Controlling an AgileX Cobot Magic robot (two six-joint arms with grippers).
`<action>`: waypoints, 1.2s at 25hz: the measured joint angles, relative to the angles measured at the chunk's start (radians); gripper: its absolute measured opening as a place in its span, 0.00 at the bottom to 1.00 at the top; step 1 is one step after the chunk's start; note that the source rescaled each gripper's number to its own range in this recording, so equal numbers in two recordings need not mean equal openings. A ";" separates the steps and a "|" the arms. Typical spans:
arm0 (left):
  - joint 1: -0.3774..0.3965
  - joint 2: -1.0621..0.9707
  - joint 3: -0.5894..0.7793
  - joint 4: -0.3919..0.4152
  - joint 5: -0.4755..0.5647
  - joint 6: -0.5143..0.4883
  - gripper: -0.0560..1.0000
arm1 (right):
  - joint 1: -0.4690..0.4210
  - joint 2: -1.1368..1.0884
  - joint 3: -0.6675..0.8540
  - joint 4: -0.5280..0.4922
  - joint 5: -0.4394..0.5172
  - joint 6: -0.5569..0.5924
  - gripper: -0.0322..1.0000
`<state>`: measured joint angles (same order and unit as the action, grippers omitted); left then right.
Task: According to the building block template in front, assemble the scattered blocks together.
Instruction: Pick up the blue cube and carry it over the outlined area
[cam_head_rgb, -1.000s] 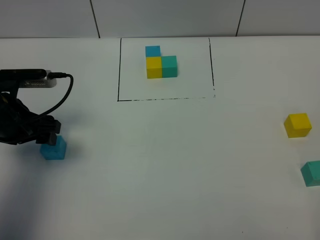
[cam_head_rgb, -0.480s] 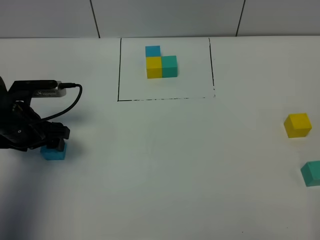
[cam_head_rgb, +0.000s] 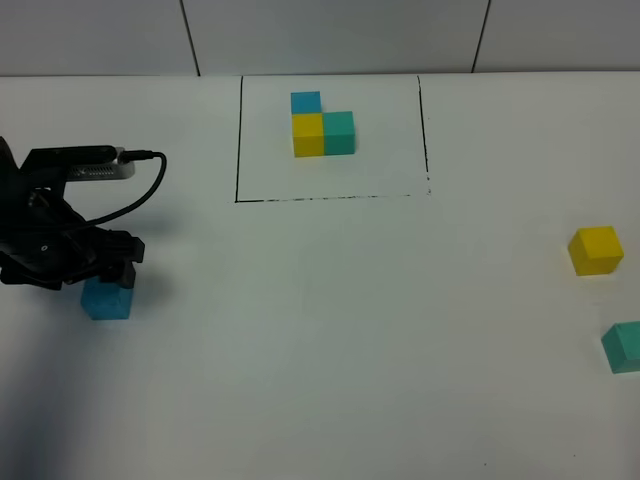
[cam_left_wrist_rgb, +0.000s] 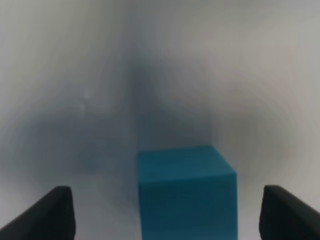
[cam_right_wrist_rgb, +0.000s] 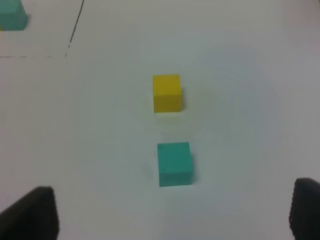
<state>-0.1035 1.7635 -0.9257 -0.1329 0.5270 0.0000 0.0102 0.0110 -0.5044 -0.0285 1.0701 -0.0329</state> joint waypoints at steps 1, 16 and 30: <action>-0.006 0.003 0.000 0.000 0.002 0.000 1.00 | 0.000 0.000 0.000 0.000 0.000 0.000 0.87; -0.039 0.061 -0.010 0.000 -0.018 -0.038 1.00 | 0.000 0.000 0.000 0.002 0.000 0.000 0.83; -0.039 0.082 -0.010 0.001 -0.023 -0.049 1.00 | 0.000 0.000 0.000 0.003 0.000 0.000 0.82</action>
<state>-0.1428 1.8454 -0.9359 -0.1320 0.5045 -0.0492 0.0102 0.0110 -0.5044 -0.0253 1.0701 -0.0329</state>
